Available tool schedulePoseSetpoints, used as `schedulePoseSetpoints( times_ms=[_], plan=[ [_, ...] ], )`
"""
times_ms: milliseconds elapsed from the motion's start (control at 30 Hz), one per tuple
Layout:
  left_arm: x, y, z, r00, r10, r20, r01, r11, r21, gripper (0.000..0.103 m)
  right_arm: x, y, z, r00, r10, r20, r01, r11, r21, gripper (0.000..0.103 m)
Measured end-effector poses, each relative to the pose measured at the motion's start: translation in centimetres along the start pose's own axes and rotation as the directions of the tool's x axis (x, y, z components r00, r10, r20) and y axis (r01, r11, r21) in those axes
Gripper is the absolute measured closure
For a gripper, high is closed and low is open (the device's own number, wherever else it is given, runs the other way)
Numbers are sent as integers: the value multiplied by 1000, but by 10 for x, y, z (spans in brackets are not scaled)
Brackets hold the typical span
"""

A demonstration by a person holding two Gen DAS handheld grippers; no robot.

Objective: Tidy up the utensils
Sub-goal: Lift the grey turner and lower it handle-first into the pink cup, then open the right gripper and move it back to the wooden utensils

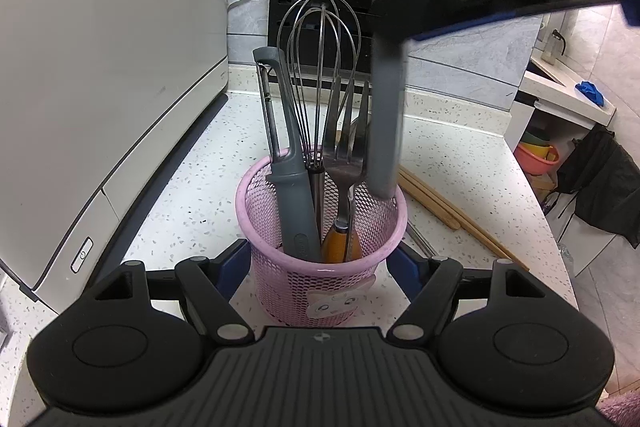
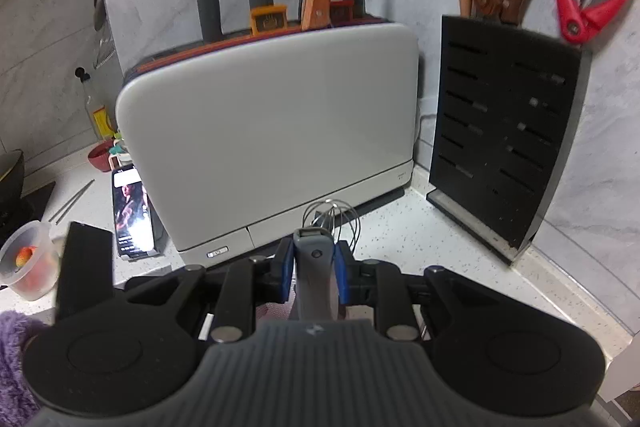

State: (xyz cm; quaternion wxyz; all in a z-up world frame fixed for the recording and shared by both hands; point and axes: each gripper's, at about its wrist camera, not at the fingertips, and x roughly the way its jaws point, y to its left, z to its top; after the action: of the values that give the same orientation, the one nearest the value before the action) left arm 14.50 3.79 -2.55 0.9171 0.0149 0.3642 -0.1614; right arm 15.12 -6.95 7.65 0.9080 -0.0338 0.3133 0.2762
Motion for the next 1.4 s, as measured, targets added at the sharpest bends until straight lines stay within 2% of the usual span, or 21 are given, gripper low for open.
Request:
schedulePoseSetpoints(
  times_ms=[200, 400, 733, 900, 1133, 1333, 1400],
  plan=[
    [0, -2, 1, 1000, 3, -6, -3, 1000, 0, 17, 18, -3, -7, 999, 28, -26, -27, 999, 29, 83],
    [0, -2, 2, 1000, 5, -10, -5, 1000, 2, 17, 33, 4, -20, 995, 46, -84, -45, 999, 12, 83],
    [1, -3, 4, 1000, 4, -20, -4, 1000, 6, 18, 55, 2, -37, 977, 44, -210, -42, 999, 15, 83],
    [2, -5, 4, 1000, 1, -21, -1, 1000, 12, 18, 61, 5, -39, 970, 40, -240, -43, 999, -8, 83],
    [3, -4, 4, 1000, 3, -21, -3, 1000, 12, 18, 56, 0, -36, 967, 65, -246, -61, 998, 26, 81],
    [2, -5, 4, 1000, 6, -24, -6, 1000, 18, 18, 37, -6, -28, 978, 54, -201, -51, 998, 21, 80],
    [3, -5, 4, 1000, 6, -23, -6, 1000, 18, 18, 29, -9, -24, 982, 33, -187, -32, 999, 12, 76]
  ],
)
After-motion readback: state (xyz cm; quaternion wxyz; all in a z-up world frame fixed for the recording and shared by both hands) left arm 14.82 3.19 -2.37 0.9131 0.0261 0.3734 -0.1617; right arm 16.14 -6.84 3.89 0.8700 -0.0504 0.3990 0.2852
